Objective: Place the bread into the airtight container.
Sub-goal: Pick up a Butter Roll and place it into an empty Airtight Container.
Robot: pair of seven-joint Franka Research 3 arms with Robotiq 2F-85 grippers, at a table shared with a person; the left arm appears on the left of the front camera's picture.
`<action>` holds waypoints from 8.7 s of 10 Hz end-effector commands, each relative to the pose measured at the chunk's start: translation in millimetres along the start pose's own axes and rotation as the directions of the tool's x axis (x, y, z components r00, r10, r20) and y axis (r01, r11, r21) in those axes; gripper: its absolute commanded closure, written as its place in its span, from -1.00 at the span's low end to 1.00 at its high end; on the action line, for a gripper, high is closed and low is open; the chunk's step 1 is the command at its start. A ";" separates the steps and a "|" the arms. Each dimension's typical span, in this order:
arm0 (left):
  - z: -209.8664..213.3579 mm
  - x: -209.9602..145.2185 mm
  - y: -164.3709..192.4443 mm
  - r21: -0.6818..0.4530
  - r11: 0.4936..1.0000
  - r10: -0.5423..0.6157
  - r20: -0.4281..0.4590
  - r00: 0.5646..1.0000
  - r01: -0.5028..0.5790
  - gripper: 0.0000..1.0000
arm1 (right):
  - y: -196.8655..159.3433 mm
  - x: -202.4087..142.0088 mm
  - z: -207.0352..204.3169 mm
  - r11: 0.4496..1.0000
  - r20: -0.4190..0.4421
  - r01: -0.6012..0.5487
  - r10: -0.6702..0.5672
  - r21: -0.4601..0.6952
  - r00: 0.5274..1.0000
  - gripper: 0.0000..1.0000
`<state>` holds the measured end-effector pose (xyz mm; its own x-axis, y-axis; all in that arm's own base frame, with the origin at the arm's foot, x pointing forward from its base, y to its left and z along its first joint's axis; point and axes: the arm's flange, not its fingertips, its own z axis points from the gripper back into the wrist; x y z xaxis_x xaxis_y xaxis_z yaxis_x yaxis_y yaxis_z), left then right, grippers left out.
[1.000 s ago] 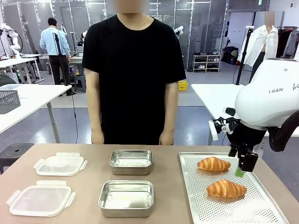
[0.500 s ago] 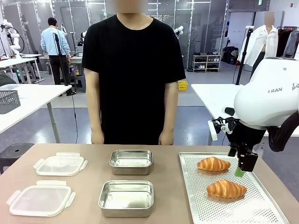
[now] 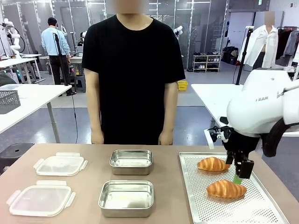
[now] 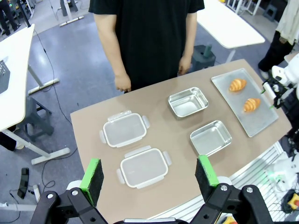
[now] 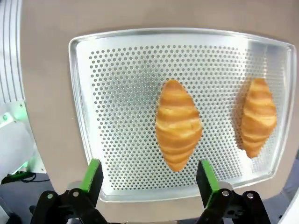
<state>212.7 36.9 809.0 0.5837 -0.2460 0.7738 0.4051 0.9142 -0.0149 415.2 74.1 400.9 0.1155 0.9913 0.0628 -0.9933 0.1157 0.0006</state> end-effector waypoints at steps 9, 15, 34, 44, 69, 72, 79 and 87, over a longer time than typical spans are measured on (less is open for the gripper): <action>0.4 0.8 0.0 -0.001 1.000 -0.001 0.001 1.000 0.001 -1.00 | -41.5 -5.0 -76.0 1.000 0.001 -0.024 0.024 -0.005 1.000 -1.00; 0.4 0.8 0.0 -0.001 1.000 -0.001 0.001 1.000 0.001 -1.00 | -56.7 -2.5 -108.6 0.998 -0.004 -0.001 0.001 0.060 1.000 -1.00; 0.4 0.8 0.0 -0.001 1.000 -0.001 0.001 1.000 0.001 -1.00 | 28.3 188.6 3.7 0.991 0.010 -0.113 0.112 0.068 0.994 0.03; 0.4 0.8 0.0 -0.001 1.000 -0.001 0.001 1.000 0.001 -1.00 | 42.0 355.0 -59.4 0.992 0.055 -0.087 0.082 0.092 0.995 0.03; 0.4 0.8 0.0 -0.001 1.000 -0.001 0.001 1.000 0.001 -1.00 | 33.1 357.5 -73.2 0.987 0.058 -0.066 0.058 0.148 0.997 -1.00; 0.4 0.8 0.0 -0.001 1.000 -0.001 0.001 1.000 0.001 -1.00 | 35.3 326.8 -1.4 0.995 0.088 0.025 -0.034 0.093 0.996 -1.00; 0.4 0.8 0.0 -0.001 1.000 -0.001 0.001 1.000 0.001 -1.00 | 113.1 128.0 262.8 0.866 0.252 0.498 -0.472 -0.047 0.845 -1.00; 0.4 0.8 0.0 -0.001 1.000 -0.001 0.001 1.000 0.001 -1.00 | 264.5 -47.6 402.6 0.426 0.632 0.900 -0.671 -0.098 0.387 -1.00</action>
<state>212.6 37.3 809.2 0.5834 -0.2454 0.7742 0.4048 0.9143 -0.0153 133.3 32.2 803.0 0.6871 0.2903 0.6660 -0.3549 0.9340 -0.0409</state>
